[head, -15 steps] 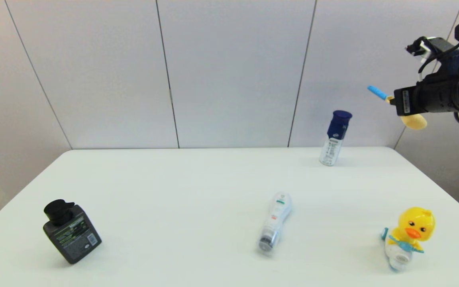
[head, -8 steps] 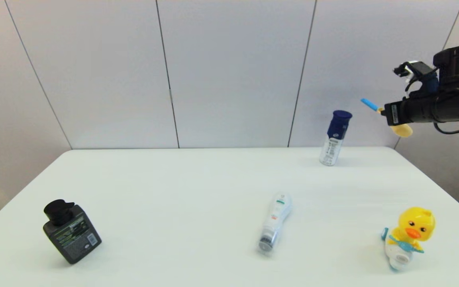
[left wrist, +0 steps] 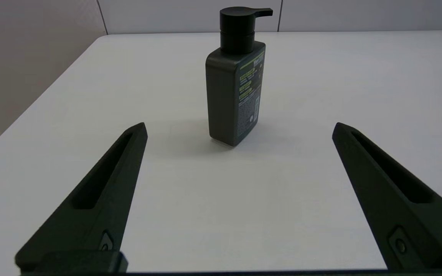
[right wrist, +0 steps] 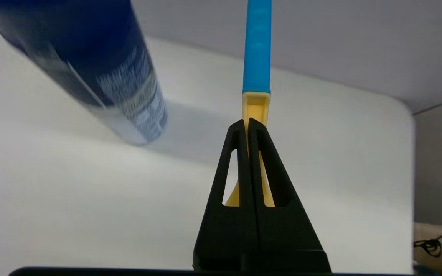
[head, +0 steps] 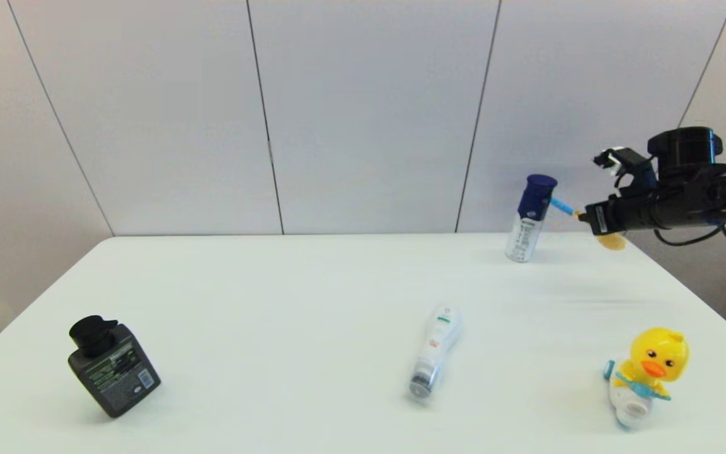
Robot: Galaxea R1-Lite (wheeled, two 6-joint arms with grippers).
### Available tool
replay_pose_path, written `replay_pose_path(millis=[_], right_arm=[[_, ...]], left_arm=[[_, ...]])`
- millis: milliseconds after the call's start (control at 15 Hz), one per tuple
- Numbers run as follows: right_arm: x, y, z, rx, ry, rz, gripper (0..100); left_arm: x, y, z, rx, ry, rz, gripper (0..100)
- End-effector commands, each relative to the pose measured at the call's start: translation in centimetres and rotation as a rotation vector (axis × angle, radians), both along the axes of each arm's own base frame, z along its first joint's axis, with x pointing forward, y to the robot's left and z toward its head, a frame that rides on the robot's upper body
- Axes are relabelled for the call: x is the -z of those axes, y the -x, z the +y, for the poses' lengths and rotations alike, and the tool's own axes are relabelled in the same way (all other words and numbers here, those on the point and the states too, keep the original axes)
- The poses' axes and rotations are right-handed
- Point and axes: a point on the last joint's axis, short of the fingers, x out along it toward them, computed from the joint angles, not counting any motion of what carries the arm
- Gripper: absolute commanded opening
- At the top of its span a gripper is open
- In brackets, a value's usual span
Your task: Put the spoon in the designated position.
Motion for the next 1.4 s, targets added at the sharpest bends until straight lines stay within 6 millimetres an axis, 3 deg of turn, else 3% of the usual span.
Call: replay_pose_path(millis=[67,333,733,1400], right_arm=[[2.2,0.1,-0.1,-0.068,-0.048,0.056,0],[3.8,0.8,-0.4,-0.098,-0.048,0.108,0],[4.2,0.9,-1.8,-0.092,-0.033,0.088,0],[7.0,-0.9,-2.5,-0.089,-0.034,0.067,0]], left_arm=[[0.0,0.0,0.0,0.0,-0.001,0.0,100],[0.0,0.0,0.0,0.0,-0.001,0.0,100],[0.0,0.0,0.0,0.0,-0.001,0.0,100],[0.0,0.0,0.0,0.0,-0.001,0.0,100]])
